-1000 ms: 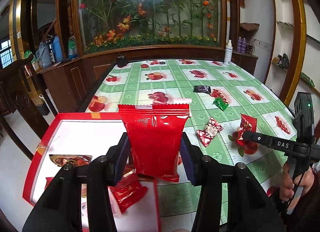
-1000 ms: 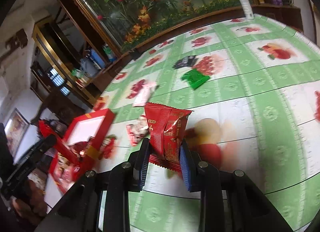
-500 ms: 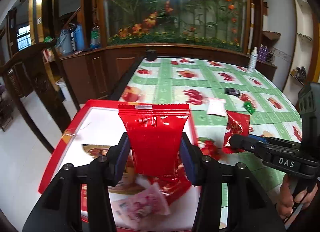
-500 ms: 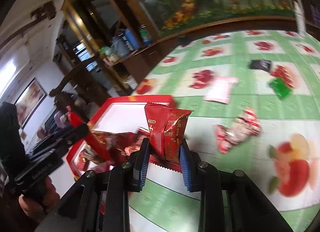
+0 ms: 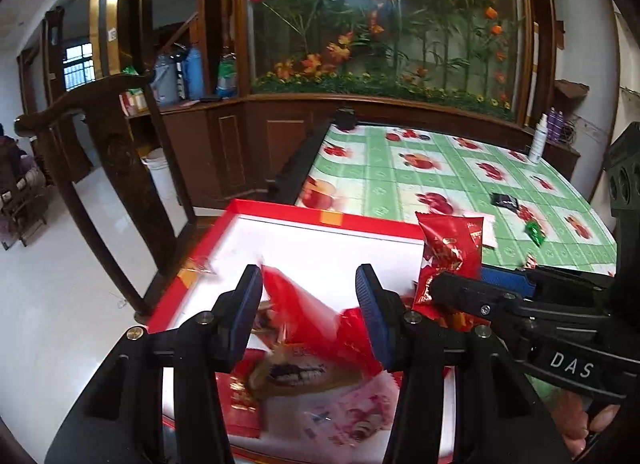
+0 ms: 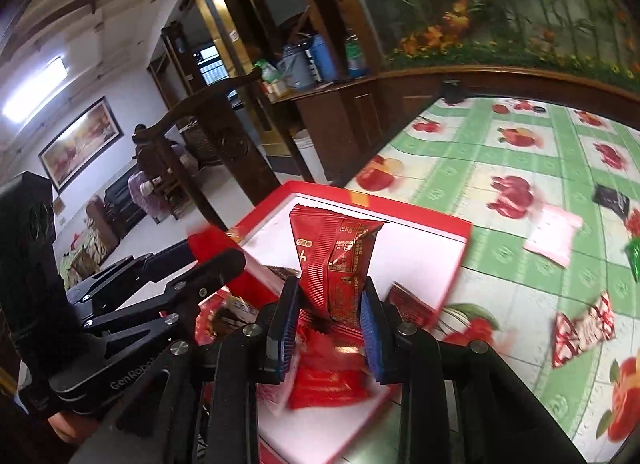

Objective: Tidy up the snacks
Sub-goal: 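Carry both red packets over the box and open both tools to drop them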

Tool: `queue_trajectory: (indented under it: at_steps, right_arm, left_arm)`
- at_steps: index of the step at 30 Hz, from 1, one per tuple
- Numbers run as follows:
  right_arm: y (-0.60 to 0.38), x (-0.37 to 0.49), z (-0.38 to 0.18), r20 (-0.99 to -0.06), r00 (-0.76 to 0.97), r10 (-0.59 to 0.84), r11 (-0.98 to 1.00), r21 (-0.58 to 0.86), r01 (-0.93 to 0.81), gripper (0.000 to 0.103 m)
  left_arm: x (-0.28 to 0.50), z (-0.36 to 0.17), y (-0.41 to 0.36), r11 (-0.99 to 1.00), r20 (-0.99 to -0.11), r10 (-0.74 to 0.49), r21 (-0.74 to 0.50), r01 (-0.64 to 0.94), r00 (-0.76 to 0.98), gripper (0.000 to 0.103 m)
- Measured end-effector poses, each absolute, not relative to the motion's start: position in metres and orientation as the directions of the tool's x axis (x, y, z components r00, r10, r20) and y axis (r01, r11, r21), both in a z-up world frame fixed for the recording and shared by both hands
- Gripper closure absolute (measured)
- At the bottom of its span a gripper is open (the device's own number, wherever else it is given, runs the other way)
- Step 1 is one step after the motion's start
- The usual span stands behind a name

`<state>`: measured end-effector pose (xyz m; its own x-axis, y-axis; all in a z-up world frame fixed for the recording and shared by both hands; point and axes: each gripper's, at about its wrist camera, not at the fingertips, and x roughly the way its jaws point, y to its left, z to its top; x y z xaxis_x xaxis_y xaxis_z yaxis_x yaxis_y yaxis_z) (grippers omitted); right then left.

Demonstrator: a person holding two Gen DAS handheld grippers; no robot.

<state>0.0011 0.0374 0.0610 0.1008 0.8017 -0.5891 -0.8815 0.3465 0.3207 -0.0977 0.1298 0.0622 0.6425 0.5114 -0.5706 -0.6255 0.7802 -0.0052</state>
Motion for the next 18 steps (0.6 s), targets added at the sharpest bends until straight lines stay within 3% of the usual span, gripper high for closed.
queue_trajectory:
  at_steps: [10, 12, 13, 15, 18]
  right_arm:
    - [0.062, -0.012, 0.062, -0.605, 0.127, 0.786, 0.342, 0.255, -0.904, 0.07]
    - [0.061, -0.012, 0.061, -0.603, 0.136, 0.786, 0.347, 0.247, -0.905, 0.059]
    - [0.058, -0.011, 0.061, -0.596, 0.142, 0.79, 0.349, 0.248, -0.904, 0.058]
    - [0.052, -0.006, 0.061, -0.59, 0.162, 0.791, 0.366, 0.244, -0.898, 0.057]
    - [0.035, 0.007, 0.057, -0.587, 0.213, 0.781, 0.416, 0.236, -0.878, 0.056]
  left_arm:
    - [-0.099, 0.051, 0.147, 0.745, -0.597, 0.544, 0.021, -0.667, 0.589, 0.056]
    - [-0.099, 0.051, 0.148, 0.744, -0.604, 0.542, 0.021, -0.668, 0.584, 0.055]
    - [-0.098, 0.05, 0.149, 0.74, -0.61, 0.542, 0.021, -0.672, 0.578, 0.053]
    - [-0.098, 0.047, 0.152, 0.73, -0.622, 0.543, 0.018, -0.683, 0.565, 0.039]
    - [-0.1, 0.044, 0.155, 0.72, -0.634, 0.544, 0.014, -0.694, 0.55, 0.036]
